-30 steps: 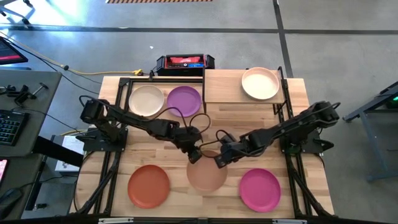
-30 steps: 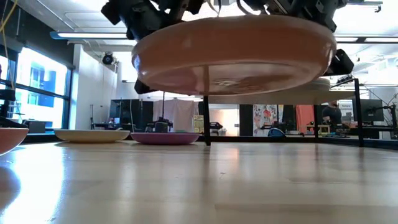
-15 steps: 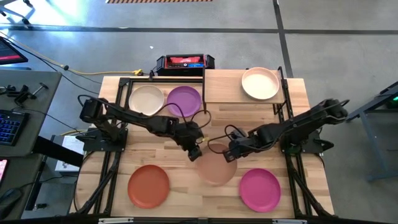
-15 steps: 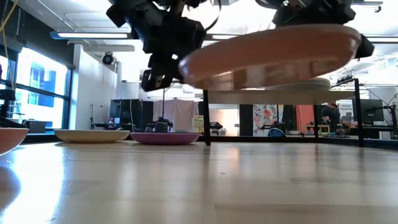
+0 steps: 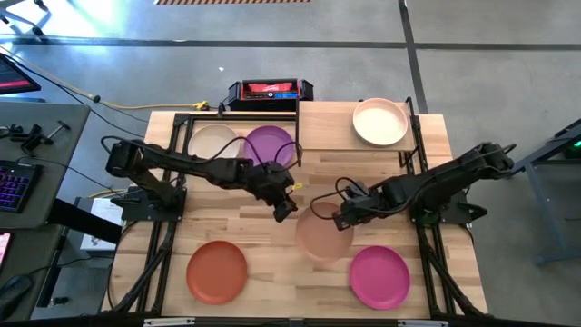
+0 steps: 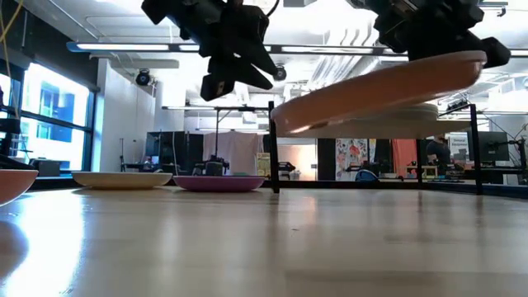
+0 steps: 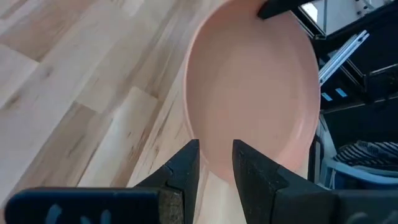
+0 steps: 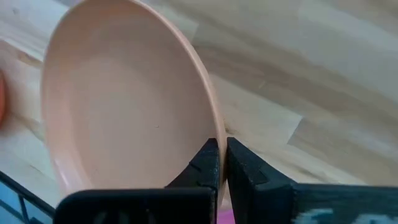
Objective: Place and stack plates onto a shelf
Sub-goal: Stack the brown plate on top of the light orange stacked plates on the shelf
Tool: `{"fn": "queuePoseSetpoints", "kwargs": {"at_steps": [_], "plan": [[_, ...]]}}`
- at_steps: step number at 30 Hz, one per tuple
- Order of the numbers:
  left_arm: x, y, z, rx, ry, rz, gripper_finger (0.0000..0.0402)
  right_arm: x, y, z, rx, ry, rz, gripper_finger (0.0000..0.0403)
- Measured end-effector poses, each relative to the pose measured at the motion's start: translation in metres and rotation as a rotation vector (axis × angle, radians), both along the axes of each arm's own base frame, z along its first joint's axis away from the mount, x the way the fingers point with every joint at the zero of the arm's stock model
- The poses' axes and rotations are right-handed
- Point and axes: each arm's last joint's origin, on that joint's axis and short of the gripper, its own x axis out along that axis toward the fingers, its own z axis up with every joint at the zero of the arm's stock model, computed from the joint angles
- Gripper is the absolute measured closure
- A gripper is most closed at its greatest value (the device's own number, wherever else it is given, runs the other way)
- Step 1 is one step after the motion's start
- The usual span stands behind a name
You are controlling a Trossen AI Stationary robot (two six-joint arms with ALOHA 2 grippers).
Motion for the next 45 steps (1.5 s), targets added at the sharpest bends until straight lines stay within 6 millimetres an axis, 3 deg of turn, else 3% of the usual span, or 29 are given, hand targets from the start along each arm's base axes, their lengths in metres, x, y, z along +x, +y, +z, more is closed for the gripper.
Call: {"fn": "queuePoseSetpoints", "kwargs": {"at_steps": [11, 24, 36, 45], "plan": [[0.000, 0.024, 0.000, 0.066, -0.004, 0.060, 0.0316, -0.048, -0.030, 0.042, -0.107, -0.081, -0.092, 0.0403], [-0.007, 0.083, -0.001, 0.155, -0.011, 0.137, 0.0316, -0.127, -0.090, 0.090, -0.322, -0.334, -0.345, 0.0403], [-0.019, 0.127, 0.001, 0.173, -0.033, 0.177, 0.0316, -0.188, -0.110, 0.102, -0.469, -0.378, -0.585, 0.0403], [-0.025, 0.142, 0.002, 0.190, -0.039, 0.196, 0.0316, -0.197, -0.113, 0.102, -0.488, -0.372, -0.655, 0.0403]]}}
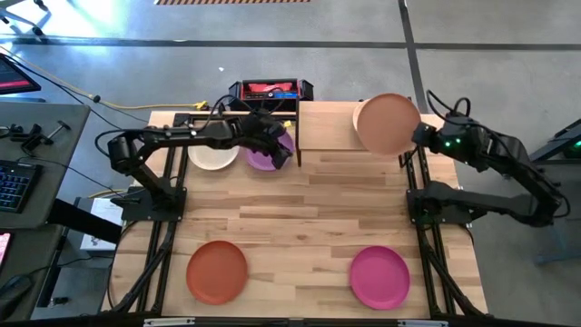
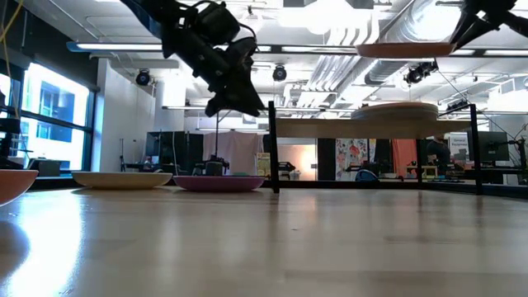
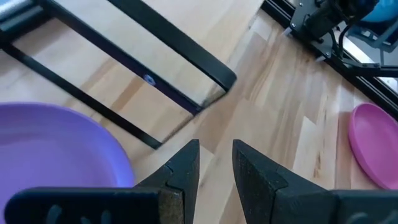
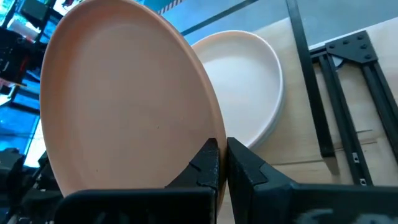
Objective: Place and stack plates onto a shelf
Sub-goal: Stack the brown plate on top of the light orange stacked plates on the shelf
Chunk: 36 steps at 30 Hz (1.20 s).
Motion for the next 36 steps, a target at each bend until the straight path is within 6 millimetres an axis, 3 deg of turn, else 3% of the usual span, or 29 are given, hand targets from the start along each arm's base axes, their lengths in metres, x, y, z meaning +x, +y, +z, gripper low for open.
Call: {"fn": "queuePoseSetpoints", "kwargs": {"at_steps": [8, 15, 23, 36], "plan": [[-0.010, 0.008, 0.012, 0.057, -0.035, -0.047, 0.0316, 0.009, -0.006, -0.002, 0.050, 0.008, -0.034, 0.0403], [-0.028, 0.010, 0.039, 0.176, -0.091, -0.085, 0.0316, 0.017, -0.014, -0.006, 0.115, -0.005, -0.127, 0.0403], [-0.051, 0.011, 0.065, 0.332, -0.120, -0.120, 0.0316, 0.010, -0.021, -0.008, 0.164, -0.054, -0.297, 0.0403], [-0.062, 0.019, 0.063, 0.394, -0.044, -0.135, 0.0316, 0.025, -0.043, -0.013, 0.257, -0.092, -0.389, 0.0403]]}}
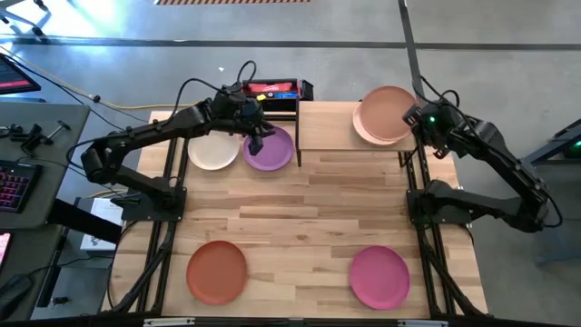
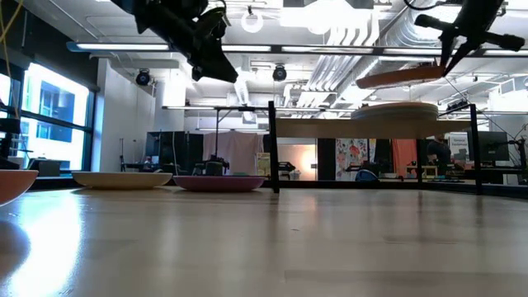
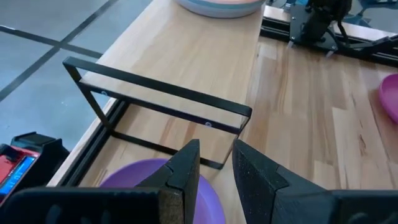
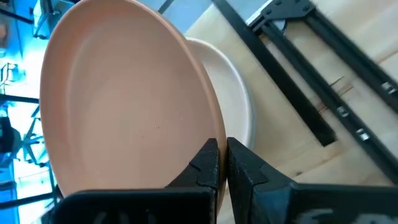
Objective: Place and stack plates onto a shelf
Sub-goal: Stack the brown plate on top of the light orange stacked plates on the shelf
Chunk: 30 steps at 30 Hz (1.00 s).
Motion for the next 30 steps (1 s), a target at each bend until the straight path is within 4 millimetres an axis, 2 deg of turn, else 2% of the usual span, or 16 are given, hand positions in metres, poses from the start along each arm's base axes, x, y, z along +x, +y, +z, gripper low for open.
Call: {"fn": "queuePoseSetpoints", "kwargs": {"at_steps": [16, 30], "plan": [[-0.003, -0.001, -0.004, -0.030, 0.048, 0.002, 0.0316, 0.011, -0.024, -0.013, 0.126, 0.074, 0.021, 0.0403], [-0.003, -0.001, -0.005, -0.032, 0.051, 0.002, 0.0316, 0.014, -0.042, -0.018, 0.144, 0.094, 0.027, 0.0403]]}}
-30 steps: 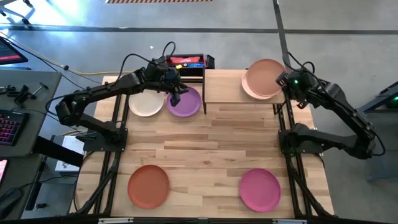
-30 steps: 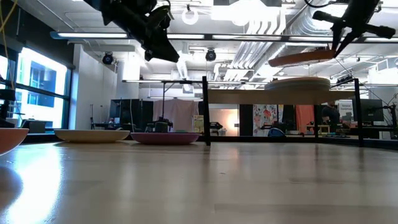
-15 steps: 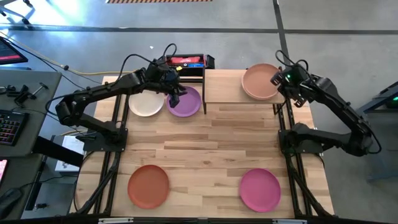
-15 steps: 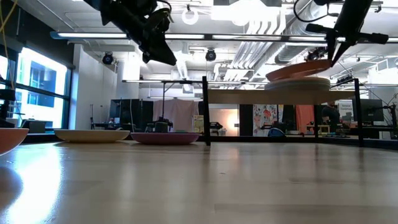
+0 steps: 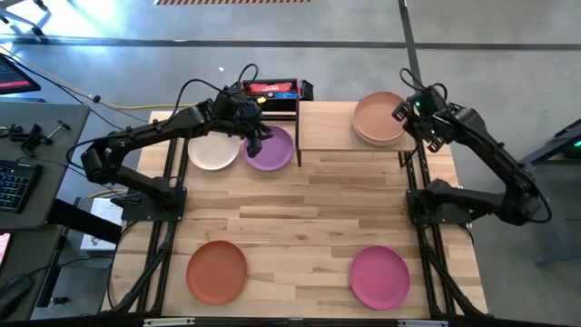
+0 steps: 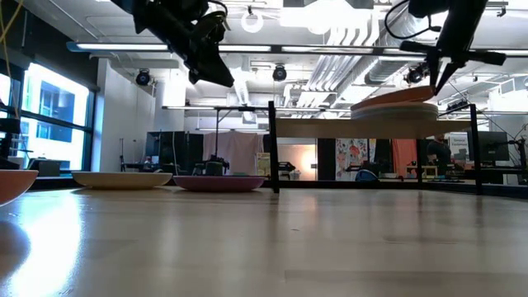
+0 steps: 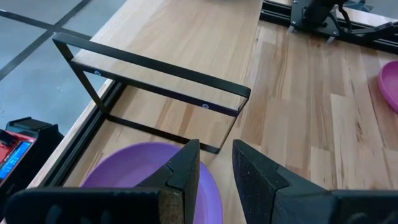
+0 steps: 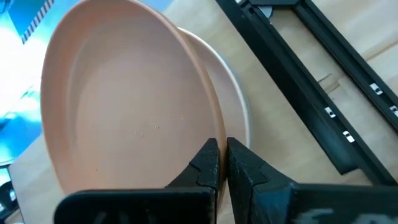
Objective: Place and stack plates onto a shelf
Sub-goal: Stack the brown plate on top of the light orange stacked plates on the shelf
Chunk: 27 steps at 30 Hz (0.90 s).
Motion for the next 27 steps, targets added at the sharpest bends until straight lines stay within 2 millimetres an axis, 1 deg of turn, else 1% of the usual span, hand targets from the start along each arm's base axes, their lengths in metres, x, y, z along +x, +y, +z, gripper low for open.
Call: {"fn": "queuePoseSetpoints", "kwargs": {"at_steps": [20, 24, 27], "plan": [[0.000, 0.000, 0.000, -0.001, 0.001, 0.000, 0.0316, 0.009, -0.013, -0.010, 0.055, 0.047, 0.035, 0.0402], [0.000, 0.000, 0.000, -0.002, 0.003, 0.000, 0.0316, 0.009, -0.013, -0.011, 0.078, 0.047, 0.051, 0.0389], [0.000, 0.000, 0.000, -0.003, 0.004, 0.000, 0.0316, 0.009, -0.012, -0.012, 0.095, 0.061, 0.061, 0.0368]]}}
